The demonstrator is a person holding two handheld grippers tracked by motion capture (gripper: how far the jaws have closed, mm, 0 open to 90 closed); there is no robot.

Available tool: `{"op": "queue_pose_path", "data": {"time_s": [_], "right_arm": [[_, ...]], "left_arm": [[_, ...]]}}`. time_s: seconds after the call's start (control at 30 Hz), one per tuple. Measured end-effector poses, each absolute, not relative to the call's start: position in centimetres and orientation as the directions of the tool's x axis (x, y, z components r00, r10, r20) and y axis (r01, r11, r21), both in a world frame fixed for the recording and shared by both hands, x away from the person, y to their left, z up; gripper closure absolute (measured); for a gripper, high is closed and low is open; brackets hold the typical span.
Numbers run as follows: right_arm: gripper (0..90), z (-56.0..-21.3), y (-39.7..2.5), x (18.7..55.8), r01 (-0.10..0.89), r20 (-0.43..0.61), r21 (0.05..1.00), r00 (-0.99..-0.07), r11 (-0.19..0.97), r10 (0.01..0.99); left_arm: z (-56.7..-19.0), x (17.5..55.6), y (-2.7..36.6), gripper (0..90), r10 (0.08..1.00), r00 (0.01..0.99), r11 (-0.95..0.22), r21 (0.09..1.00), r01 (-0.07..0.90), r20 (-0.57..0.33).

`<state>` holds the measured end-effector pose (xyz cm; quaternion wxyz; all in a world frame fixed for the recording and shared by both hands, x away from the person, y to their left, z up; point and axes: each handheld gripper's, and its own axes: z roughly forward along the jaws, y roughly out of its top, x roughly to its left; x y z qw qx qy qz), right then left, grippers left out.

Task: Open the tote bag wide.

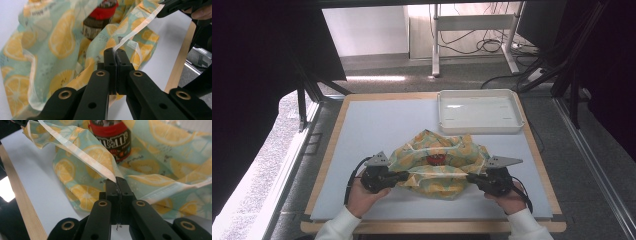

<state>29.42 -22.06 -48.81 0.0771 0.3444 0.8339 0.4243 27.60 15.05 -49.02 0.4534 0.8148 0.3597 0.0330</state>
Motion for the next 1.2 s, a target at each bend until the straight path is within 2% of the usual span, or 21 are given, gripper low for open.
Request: {"op": "queue_pose_path", "data": {"time_s": [0.37, 0.77, 0.83, 0.9, 1.0, 1.1, 1.2], "right_arm": [[88.5, -50.5, -21.5, 29.6, 0.541, 0.126, 0.697, -0.738, 0.471, 0.663], [82.9, -50.6, -21.3, 29.7, 0.531, 0.110, 0.695, -0.744, 0.484, 0.659], [77.8, -50.5, -21.4, 29.7, 0.527, 0.108, 0.699, -0.746, 0.483, 0.657], [67.1, -50.3, -21.4, 29.5, 0.509, 0.100, 0.714, -0.754, 0.481, 0.650], [51.0, -49.6, -21.7, 29.2, 0.488, 0.111, 0.754, -0.754, 0.439, 0.647], [42.6, -48.8, -22.2, 29.0, 0.470, 0.116, 0.792, -0.742, 0.389, 0.660], [37.5, -48.0, -22.3, 28.8, 0.449, 0.112, 0.817, -0.741, 0.363, 0.662]], "left_arm": [[-51.5, 28.0, 14.7, 89.2, 0.620, 0.728, -0.366, 0.713, 0.598, -0.292], [-52.1, 28.4, 14.8, 83.2, 0.638, 0.714, -0.364, 0.705, 0.608, -0.287], [-52.0, 28.4, 14.9, 80.1, 0.640, 0.713, -0.363, 0.706, 0.609, -0.286], [-51.7, 28.4, 15.0, 74.6, 0.632, 0.718, -0.364, 0.706, 0.607, -0.291], [-50.9, 28.4, 15.5, 60.0, 0.611, 0.730, -0.356, 0.717, 0.599, -0.307], [-49.8, 28.1, 16.0, 46.6, 0.598, 0.741, -0.334, 0.746, 0.577, -0.305], [-49.0, 27.9, 16.3, 40.5, 0.583, 0.757, -0.325, 0.769, 0.551, -0.296]]}}
